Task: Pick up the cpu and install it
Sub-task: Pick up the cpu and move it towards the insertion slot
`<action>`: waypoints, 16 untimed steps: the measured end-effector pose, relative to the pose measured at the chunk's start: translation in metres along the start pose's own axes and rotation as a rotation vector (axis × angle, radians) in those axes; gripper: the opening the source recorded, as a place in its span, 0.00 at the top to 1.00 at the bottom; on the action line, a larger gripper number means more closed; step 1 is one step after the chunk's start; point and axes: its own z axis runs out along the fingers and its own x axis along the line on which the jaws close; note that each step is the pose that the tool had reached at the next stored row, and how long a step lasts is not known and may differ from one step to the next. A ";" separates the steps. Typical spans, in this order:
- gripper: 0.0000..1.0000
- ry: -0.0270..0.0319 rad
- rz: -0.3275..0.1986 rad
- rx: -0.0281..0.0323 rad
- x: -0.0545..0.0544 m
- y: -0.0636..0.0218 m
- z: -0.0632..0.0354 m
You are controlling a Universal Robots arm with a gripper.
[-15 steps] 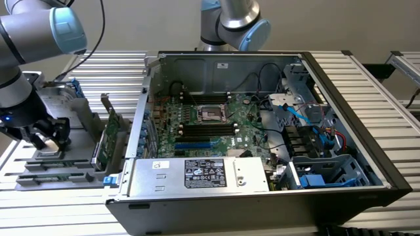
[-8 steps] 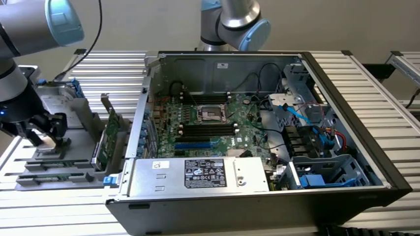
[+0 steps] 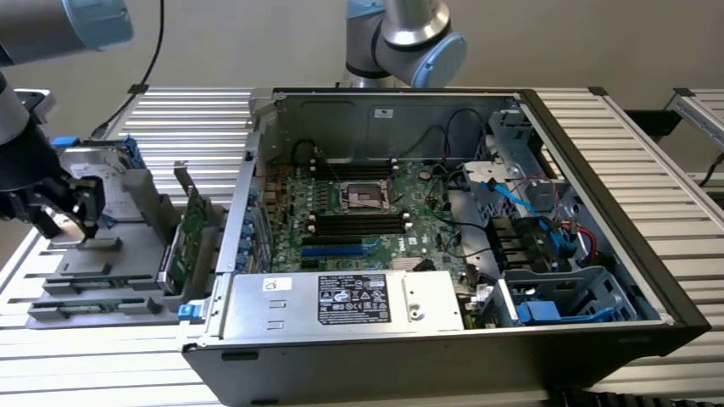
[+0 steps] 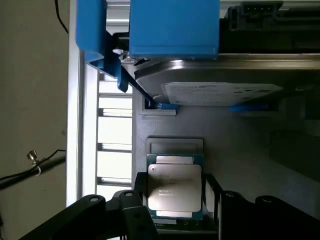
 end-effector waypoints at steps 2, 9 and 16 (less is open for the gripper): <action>0.46 0.0000 0.000 0.0000 0.001 0.0004 -0.0090; 0.46 0.0000 0.000 0.0000 0.003 0.0019 -0.0408; 0.46 -0.0001 0.000 0.0000 0.005 0.0034 -0.0725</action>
